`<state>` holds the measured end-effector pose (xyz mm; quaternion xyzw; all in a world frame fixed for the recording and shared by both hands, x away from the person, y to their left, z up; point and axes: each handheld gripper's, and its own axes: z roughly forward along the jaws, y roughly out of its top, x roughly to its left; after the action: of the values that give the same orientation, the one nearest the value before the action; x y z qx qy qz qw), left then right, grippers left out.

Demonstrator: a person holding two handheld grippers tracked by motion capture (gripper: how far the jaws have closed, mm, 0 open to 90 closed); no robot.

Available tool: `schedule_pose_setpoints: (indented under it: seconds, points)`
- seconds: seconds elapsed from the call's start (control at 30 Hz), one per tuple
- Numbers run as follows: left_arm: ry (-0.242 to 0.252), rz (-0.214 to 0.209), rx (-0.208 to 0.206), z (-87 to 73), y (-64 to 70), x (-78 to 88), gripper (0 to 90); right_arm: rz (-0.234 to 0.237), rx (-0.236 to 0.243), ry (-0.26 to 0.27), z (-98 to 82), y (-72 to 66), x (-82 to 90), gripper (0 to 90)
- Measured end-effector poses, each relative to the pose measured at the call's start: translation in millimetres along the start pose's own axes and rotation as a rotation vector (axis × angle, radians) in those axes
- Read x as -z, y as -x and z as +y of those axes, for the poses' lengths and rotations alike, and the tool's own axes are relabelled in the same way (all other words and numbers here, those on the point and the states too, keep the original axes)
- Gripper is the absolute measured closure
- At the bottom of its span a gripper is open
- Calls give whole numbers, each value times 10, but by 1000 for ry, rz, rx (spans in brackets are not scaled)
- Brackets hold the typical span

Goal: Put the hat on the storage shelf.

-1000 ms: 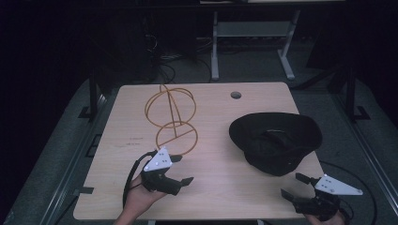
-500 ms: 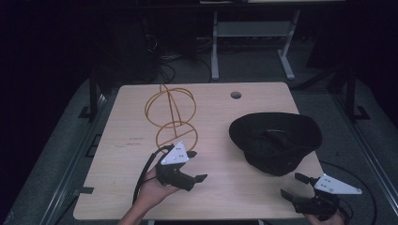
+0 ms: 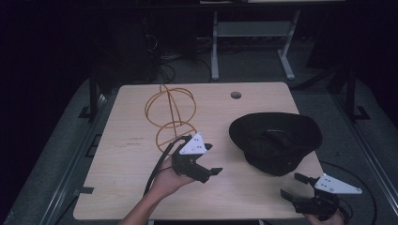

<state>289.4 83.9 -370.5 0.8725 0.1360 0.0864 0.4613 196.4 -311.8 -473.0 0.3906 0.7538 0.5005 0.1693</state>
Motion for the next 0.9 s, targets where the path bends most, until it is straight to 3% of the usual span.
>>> schedule_pose_setpoints:
  seconds: [0.37,0.57,0.9]
  points:
    - [4,-41,-24,294,-45,-327,186,8,-3,0,-3,2,1,141]
    - [-3,-36,-53,434,-79,-494,186,11,-4,0,-6,8,14,141]
    - [-48,-64,-84,512,-118,-753,230,17,-4,2,-9,13,19,142]
